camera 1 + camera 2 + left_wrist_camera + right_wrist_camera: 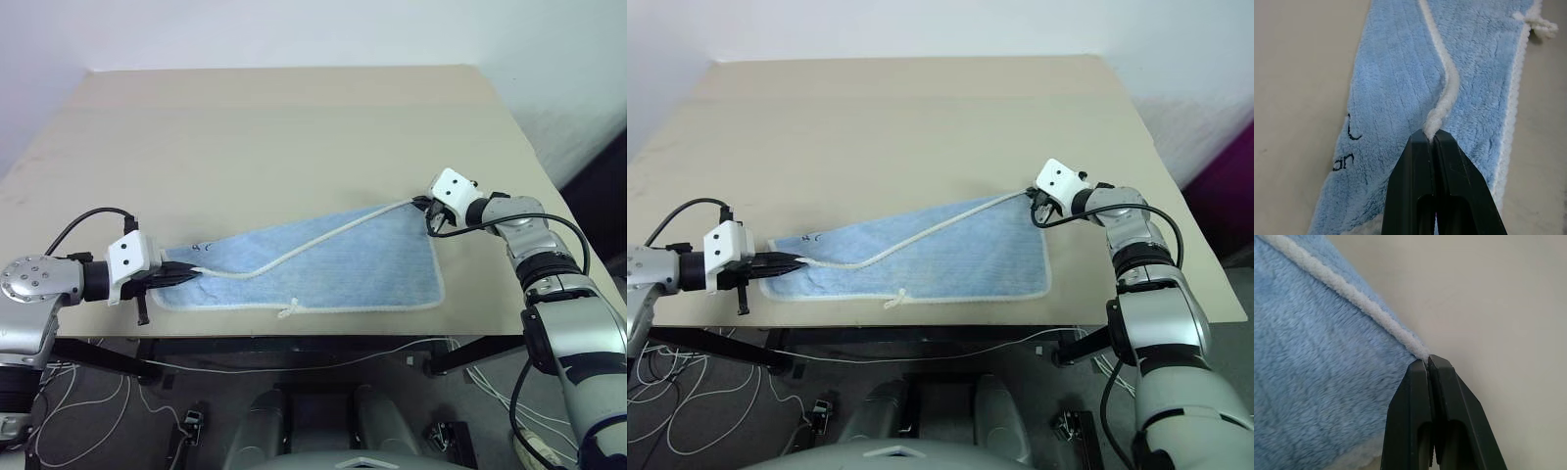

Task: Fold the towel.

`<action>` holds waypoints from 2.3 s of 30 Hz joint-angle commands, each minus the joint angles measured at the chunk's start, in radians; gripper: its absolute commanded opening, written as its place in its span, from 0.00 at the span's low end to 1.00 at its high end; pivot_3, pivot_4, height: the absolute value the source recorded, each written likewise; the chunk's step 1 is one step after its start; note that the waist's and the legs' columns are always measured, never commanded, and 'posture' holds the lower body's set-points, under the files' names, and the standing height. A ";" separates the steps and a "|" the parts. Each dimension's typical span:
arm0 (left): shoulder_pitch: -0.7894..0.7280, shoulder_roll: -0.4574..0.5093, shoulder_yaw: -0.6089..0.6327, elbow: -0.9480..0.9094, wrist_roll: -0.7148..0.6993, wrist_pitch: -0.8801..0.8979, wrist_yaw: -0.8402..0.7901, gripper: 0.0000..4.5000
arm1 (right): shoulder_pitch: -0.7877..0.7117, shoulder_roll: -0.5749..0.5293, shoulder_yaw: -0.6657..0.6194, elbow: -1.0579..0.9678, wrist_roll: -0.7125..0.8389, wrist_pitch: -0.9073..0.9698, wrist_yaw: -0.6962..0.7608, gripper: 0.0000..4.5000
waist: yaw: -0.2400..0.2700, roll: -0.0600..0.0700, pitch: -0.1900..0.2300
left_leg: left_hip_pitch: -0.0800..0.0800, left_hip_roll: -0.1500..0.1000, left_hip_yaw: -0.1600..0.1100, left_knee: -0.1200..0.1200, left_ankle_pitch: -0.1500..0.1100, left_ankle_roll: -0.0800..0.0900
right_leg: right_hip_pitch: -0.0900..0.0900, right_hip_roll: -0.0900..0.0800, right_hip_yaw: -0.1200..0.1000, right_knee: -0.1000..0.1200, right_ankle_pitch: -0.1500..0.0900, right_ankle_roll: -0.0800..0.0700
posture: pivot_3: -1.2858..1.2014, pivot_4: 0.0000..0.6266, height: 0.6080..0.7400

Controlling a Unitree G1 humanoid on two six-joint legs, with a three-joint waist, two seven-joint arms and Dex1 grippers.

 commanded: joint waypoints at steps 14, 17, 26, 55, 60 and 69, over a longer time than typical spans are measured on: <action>-0.466 -0.085 0.172 0.341 -0.059 0.056 0.309 0.00 | -0.225 -0.176 -0.111 -0.128 0.068 -0.001 0.061 0.01 | 0.000 0.002 0.002 | 0.000 0.000 0.000 0.001 0.000 0.000 | 0.000 0.000 0.000 0.000 0.000 0.000 | 0.52 0.24 1.00; -0.592 -0.087 0.200 0.443 -0.075 0.066 0.366 0.00 | -0.276 -0.212 -0.134 -0.142 0.087 0.010 0.081 0.01 | 0.000 0.001 0.002 | -0.002 -0.001 0.000 0.002 0.000 0.000 | -0.001 0.000 0.000 0.001 0.000 0.000 | 0.52 0.24 1.00; -0.524 -0.009 0.268 0.409 -0.156 0.072 0.204 0.00 | -0.050 -0.350 -0.263 -0.534 0.349 0.234 0.372 0.01 | -0.001 0.001 0.002 | -0.003 0.000 0.000 0.000 0.000 0.000 | -0.002 0.000 0.000 0.000 0.000 0.000 | 0.52 0.24 1.00; -0.147 -0.061 0.299 -0.044 -0.285 0.327 0.194 0.00 | 0.111 0.064 0.129 -0.481 -0.040 -0.076 -0.040 0.74 | 0.003 0.001 0.001 | -0.001 -0.001 0.000 0.002 0.000 0.000 | -0.001 -0.001 0.000 0.001 0.000 0.000 | 0.52 0.24 1.00; -0.129 -0.070 0.311 -0.072 -0.292 0.338 0.206 0.00 | 0.032 0.085 0.198 -0.291 -0.182 -0.231 -0.187 0.74 | -0.003 0.001 0.001 | -0.001 0.000 0.000 0.001 0.000 -0.001 | -0.002 0.000 0.000 0.001 0.000 0.000 | 0.52 0.24 1.00; -0.111 -0.083 0.326 -0.112 -0.306 0.357 0.229 0.00 | -0.057 0.138 0.281 -0.120 -0.343 -0.320 -0.395 0.74 | -0.004 0.001 0.001 | -0.001 0.000 0.000 0.001 0.001 -0.001 | -0.002 0.001 0.001 0.001 0.000 0.000 | 0.52 0.24 1.00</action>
